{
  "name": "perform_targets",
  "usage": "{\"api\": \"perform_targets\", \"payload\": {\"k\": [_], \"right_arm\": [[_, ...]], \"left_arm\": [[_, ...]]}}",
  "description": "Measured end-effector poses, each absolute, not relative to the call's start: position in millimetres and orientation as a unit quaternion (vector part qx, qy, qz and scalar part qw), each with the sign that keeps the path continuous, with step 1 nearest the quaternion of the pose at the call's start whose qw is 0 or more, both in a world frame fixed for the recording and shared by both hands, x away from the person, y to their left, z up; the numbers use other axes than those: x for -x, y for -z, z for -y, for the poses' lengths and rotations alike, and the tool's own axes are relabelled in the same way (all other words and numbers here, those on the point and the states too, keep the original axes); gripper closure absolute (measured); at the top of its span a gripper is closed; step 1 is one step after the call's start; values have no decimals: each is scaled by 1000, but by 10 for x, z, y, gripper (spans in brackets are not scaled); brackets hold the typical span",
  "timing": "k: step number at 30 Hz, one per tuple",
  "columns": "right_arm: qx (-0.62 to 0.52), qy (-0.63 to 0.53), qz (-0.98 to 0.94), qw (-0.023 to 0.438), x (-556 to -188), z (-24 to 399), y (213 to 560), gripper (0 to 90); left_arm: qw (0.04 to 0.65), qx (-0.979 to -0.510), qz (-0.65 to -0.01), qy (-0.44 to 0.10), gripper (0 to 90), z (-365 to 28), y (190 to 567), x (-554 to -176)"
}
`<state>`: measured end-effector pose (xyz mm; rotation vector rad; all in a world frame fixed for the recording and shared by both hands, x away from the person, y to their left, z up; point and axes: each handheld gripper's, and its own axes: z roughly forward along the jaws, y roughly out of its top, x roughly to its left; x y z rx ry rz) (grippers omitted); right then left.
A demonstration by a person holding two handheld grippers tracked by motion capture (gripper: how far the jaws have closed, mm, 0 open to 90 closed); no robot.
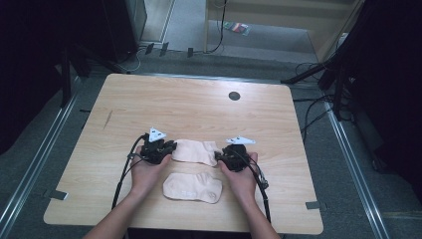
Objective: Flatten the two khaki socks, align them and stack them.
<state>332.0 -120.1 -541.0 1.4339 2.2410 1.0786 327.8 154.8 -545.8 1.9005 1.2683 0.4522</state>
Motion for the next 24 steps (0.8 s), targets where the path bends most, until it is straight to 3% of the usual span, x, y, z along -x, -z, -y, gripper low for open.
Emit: {"api": "perform_targets", "payload": {"k": [7,24], "right_arm": [[-476,-360,-785,163,-3293,1181,5420,862],[-467,-384,-778,173,-3244,1180,5307,878]], "left_arm": [[394,-754,-495,-179,883,-1558,5460,-3261],[418,-741,-492,-186,891,-1604,5378,-3160]]}}
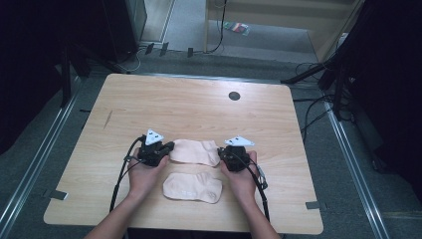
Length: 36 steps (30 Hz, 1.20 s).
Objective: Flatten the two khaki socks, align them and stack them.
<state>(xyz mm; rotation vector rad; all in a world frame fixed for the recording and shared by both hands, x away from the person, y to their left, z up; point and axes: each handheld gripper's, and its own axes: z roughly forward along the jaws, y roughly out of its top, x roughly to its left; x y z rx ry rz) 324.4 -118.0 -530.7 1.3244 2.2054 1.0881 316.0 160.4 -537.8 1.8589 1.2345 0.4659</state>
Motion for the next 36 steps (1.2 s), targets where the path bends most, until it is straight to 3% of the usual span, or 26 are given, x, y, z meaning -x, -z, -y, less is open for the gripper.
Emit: {"api": "perform_targets", "payload": {"k": [36], "right_arm": [[-437,-438,-772,144,-2705,1299,4954,877]], "left_arm": [[463,-734,-460,-189,892,-1728,5039,-2563]]}}
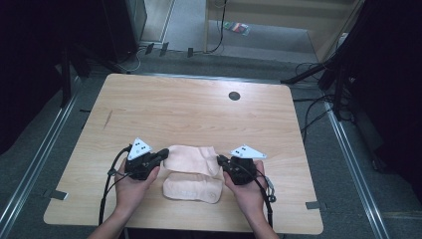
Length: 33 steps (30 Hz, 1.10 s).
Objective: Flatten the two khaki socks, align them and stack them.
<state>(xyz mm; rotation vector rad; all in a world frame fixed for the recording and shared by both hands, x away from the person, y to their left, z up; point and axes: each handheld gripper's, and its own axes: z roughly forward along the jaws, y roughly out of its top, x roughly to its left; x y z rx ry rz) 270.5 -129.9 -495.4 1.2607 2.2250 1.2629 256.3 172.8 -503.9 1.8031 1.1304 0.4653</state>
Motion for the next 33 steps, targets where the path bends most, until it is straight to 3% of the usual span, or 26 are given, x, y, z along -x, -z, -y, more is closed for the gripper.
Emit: {"api": "perform_targets", "payload": {"k": [33], "right_arm": [[-426,-433,-785,122,-2173,1376,5107,877]], "left_arm": [[441,-761,-444,-173,892,-1703,5270,-2030]]}}
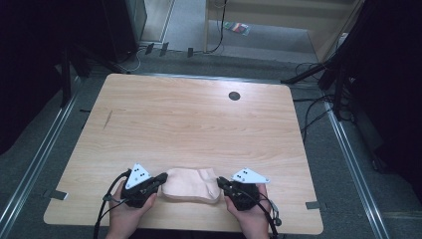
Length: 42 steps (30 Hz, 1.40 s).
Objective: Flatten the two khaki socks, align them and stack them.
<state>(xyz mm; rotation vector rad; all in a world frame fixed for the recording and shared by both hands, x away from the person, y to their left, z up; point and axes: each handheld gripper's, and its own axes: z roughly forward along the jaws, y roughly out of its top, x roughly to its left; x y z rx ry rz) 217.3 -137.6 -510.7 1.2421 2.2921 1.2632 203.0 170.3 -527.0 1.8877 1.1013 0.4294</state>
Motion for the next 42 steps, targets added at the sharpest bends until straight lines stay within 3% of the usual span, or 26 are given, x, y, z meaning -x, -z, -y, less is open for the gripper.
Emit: {"api": "perform_targets", "payload": {"k": [37,42], "right_arm": [[-421,-416,-796,124,-2154,1364,5263,868],[-421,-423,-793,122,-2162,1375,5270,802]], "left_arm": [[417,-778,-435,-179,883,-1620,5397,-2012],[419,-775,-436,-185,806,-1622,5410,-2010]]}}
